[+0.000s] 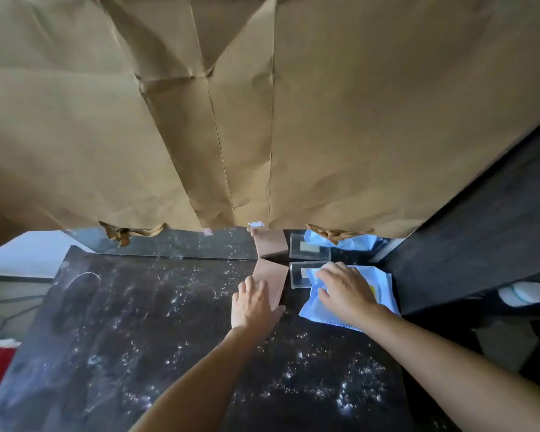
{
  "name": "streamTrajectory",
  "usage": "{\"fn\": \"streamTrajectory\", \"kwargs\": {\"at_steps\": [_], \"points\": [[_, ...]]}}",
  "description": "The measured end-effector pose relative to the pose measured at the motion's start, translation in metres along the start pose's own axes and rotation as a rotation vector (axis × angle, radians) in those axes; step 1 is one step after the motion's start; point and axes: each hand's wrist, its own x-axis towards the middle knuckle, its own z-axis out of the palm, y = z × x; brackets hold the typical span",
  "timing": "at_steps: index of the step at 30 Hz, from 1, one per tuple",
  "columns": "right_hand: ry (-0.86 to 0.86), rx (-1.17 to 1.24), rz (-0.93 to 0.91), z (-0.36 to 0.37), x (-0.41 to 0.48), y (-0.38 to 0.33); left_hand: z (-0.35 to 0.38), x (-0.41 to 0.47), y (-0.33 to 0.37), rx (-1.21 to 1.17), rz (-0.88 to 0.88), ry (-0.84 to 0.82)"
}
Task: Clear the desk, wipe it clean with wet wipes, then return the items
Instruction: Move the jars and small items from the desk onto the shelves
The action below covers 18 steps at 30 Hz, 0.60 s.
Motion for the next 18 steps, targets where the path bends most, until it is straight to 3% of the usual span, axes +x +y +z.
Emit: {"fn": "streamTrajectory", "kwargs": {"at_steps": [4, 9, 13, 18], "points": [[-0.018, 0.008, 0.014, 0.019, 0.028, -0.015, 0.009, 0.016, -0.008, 0.013, 0.038, -0.004], [-0.151, -0.07, 0.195, 0.023, 0.037, -0.019, 0.011, 0.023, -0.024, -0.023, 0.064, -0.014], [-0.277, -0.039, 0.227, 0.025, 0.029, -0.023, 0.012, 0.022, -0.04, 0.004, 0.102, -0.019], [-0.294, -0.079, 0.257, 0.017, 0.046, -0.031, 0.012, 0.02, -0.054, 0.007, 0.112, -0.02]]}}
